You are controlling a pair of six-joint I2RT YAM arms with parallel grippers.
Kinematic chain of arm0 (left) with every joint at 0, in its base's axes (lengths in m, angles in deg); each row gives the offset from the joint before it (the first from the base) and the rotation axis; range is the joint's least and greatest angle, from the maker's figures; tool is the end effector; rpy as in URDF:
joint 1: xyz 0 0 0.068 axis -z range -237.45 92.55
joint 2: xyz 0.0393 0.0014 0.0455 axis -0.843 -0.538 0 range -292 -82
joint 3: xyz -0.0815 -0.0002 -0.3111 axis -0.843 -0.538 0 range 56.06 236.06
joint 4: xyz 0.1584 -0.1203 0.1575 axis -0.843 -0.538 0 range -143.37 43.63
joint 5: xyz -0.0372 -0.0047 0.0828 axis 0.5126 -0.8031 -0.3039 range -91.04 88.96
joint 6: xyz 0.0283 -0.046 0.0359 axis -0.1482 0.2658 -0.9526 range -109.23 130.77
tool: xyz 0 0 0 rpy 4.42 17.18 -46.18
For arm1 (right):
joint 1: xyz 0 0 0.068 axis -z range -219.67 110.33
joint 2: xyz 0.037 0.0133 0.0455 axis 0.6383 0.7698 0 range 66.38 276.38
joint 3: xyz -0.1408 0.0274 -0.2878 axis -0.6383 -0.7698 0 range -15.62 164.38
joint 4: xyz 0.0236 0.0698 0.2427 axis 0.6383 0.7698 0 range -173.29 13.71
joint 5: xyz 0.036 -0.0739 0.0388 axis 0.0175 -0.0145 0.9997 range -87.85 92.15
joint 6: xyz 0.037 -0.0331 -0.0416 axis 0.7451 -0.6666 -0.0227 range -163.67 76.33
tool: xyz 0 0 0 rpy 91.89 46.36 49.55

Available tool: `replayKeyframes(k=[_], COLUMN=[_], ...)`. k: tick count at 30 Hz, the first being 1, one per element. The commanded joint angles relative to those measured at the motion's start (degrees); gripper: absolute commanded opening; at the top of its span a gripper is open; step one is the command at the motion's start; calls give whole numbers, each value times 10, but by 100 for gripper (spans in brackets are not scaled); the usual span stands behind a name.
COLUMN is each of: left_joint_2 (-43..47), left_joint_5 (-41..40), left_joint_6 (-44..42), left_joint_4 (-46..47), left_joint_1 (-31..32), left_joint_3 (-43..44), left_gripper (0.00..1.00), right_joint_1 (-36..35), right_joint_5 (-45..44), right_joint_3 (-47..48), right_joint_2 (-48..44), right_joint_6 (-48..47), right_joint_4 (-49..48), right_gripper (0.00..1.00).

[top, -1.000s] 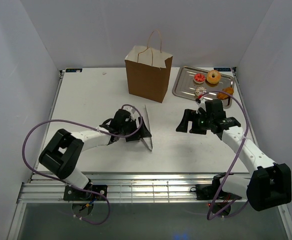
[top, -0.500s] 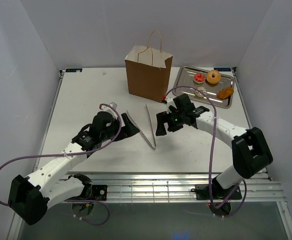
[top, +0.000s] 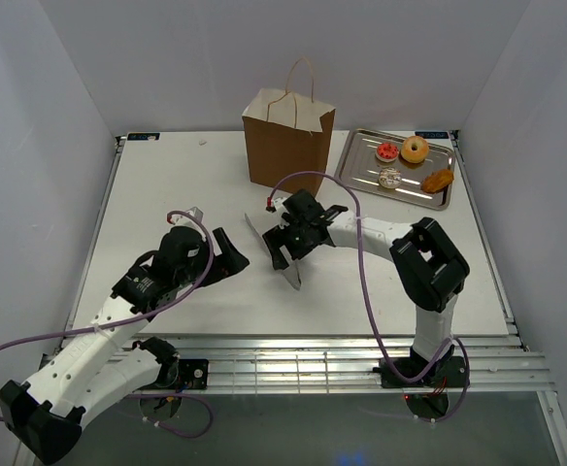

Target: Place the fake bread into the paper bag

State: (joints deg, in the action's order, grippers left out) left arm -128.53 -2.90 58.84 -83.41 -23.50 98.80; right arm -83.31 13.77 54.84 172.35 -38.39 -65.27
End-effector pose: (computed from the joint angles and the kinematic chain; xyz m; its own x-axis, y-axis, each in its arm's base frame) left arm 0.1156 -0.0758 0.3041 -0.7626 -0.3830 -0.5214 -0.0441 0.8348 -0.5487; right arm 0.2877 0.2885 0.2275 -0.6498 -0.4951 -0.5768 -0.7058 0.6747 0.2160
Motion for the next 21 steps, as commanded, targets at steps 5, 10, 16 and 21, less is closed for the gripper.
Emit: replayKeyframes(k=[5, 10, 16, 21], left_joint_2=[10, -6, -44, -72], left_joint_5=[-33, -44, -41, -34], left_joint_6=[-7, -28, -47, -61], left_joint_4=[-59, -66, -59, -57], left_joint_1=[-2, -2, -2, -2], left_joint_3=[48, 74, 104, 132], left_gripper=[92, 92, 91, 92], right_joint_1=[-40, -47, -47, -46], right_joint_5=[-147, -200, -219, -211], right_joint_3=[78, 88, 86, 95], right_joint_2=[71, 89, 98, 113], right_joint_6=[2, 15, 16, 19], right_joint_4=[9, 15, -1, -13], right_gripper=[93, 95, 97, 96])
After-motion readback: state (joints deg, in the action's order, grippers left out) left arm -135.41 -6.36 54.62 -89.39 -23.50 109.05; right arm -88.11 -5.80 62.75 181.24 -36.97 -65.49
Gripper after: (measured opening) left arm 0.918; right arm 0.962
